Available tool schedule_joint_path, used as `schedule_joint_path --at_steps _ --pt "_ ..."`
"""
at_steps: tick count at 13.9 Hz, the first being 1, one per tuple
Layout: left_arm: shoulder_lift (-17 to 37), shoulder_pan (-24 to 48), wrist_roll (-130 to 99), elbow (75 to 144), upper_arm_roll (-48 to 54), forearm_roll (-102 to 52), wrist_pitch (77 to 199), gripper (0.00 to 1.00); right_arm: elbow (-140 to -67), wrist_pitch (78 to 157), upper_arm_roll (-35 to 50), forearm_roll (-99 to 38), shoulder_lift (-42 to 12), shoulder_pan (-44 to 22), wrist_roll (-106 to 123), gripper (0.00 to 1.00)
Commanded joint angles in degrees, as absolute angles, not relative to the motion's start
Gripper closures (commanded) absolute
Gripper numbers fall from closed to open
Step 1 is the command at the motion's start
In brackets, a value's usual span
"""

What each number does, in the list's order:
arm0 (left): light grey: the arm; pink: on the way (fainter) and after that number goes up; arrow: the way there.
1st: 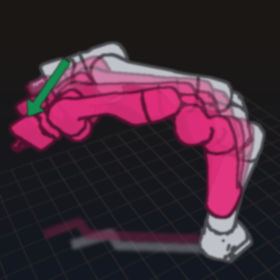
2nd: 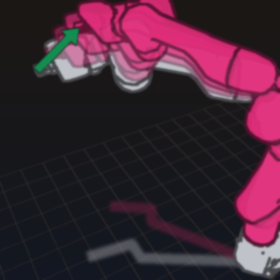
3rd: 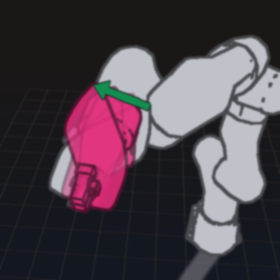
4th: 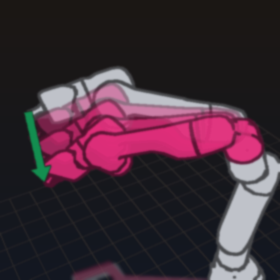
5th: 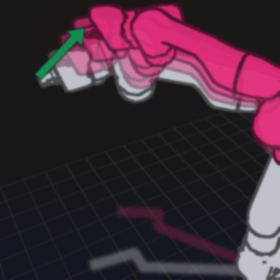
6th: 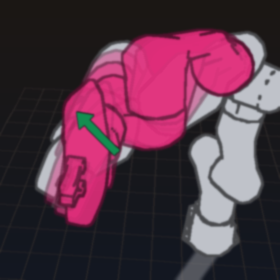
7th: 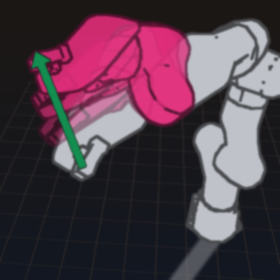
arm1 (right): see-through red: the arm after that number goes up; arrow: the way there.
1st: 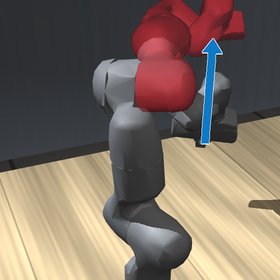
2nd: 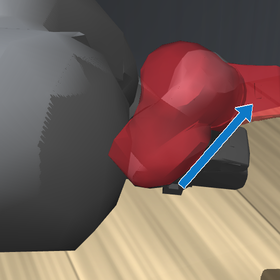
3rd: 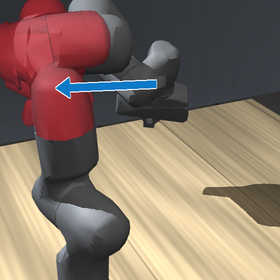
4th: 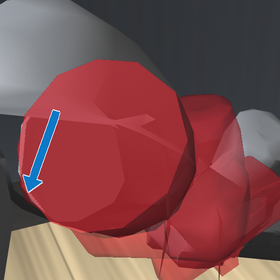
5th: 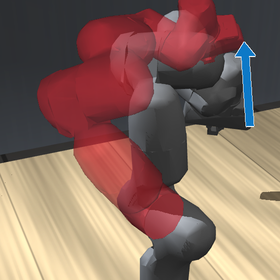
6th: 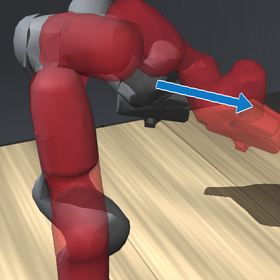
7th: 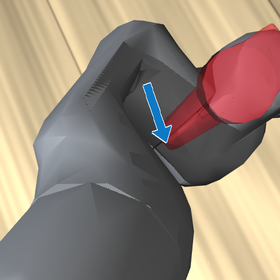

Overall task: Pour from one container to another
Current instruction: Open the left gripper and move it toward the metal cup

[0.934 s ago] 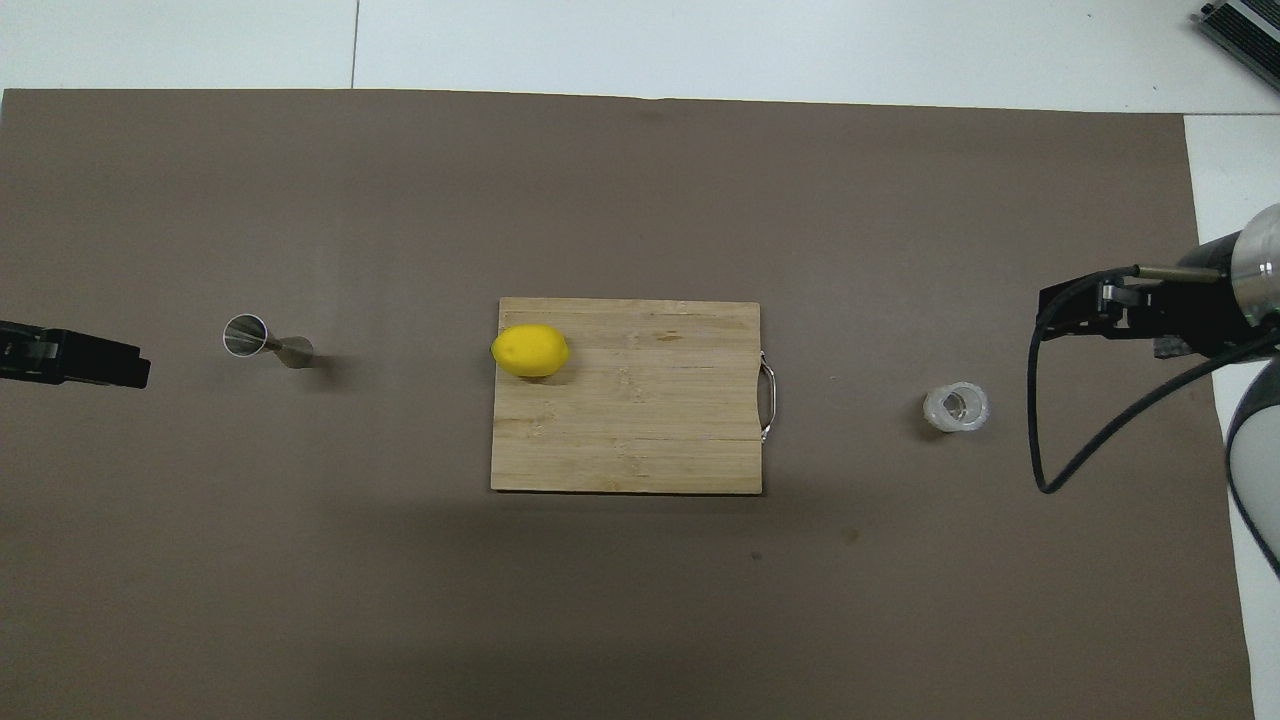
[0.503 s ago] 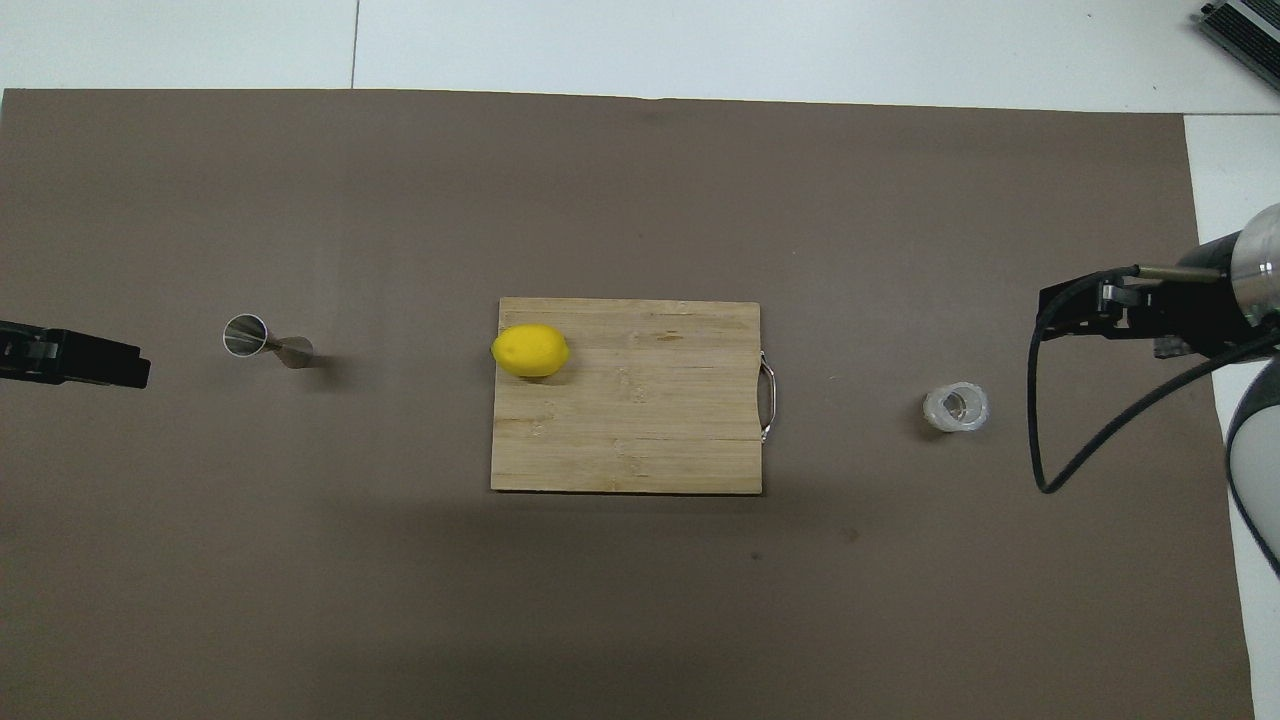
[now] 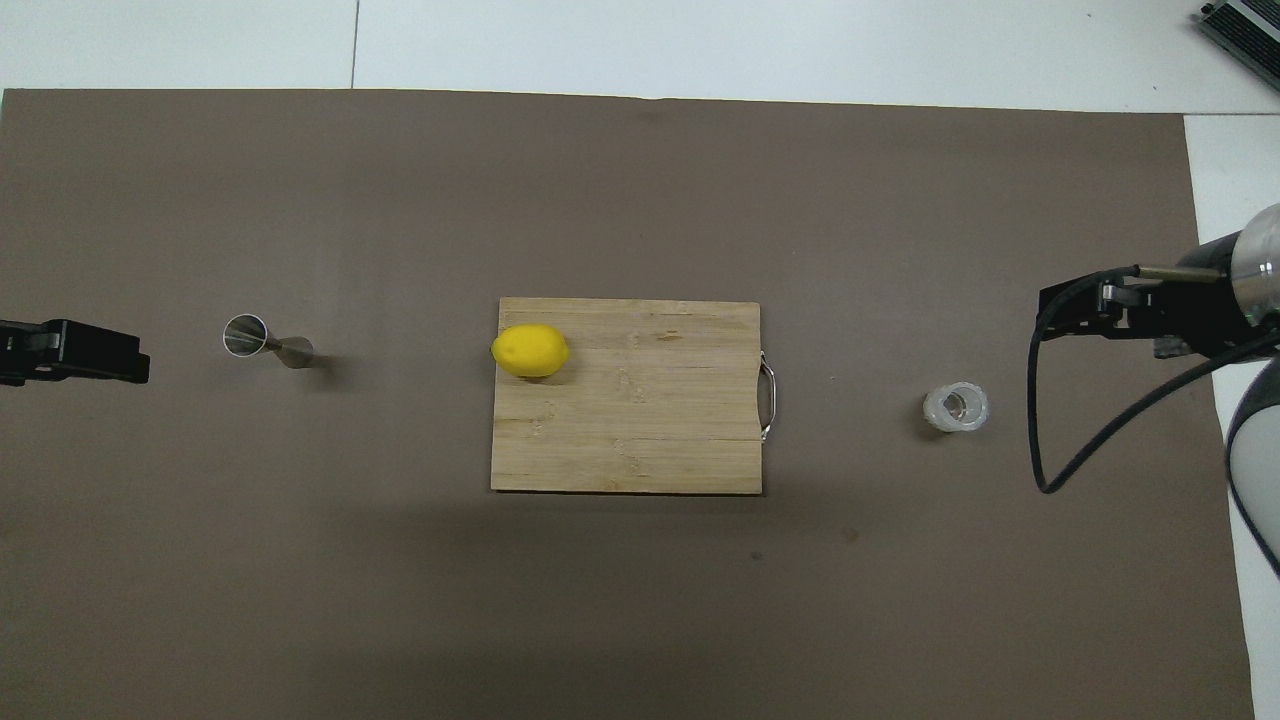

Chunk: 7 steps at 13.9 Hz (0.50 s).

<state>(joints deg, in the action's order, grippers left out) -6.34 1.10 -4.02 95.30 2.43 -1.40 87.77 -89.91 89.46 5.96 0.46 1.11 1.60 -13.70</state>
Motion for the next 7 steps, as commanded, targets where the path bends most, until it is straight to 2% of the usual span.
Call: schedule_joint_path --at_steps 1,7 --pt "-9.0 0.6 -13.7 99.9 1.7 -1.9 88.2 0.00 -89.4 88.5 5.7 0.5 0.9 1.7 -12.6 0.00" --pt "-10.5 -4.9 -35.6 104.1 1.4 -10.3 90.6 0.00 -89.4 88.5 5.7 0.5 0.9 1.7 -12.6 0.00"
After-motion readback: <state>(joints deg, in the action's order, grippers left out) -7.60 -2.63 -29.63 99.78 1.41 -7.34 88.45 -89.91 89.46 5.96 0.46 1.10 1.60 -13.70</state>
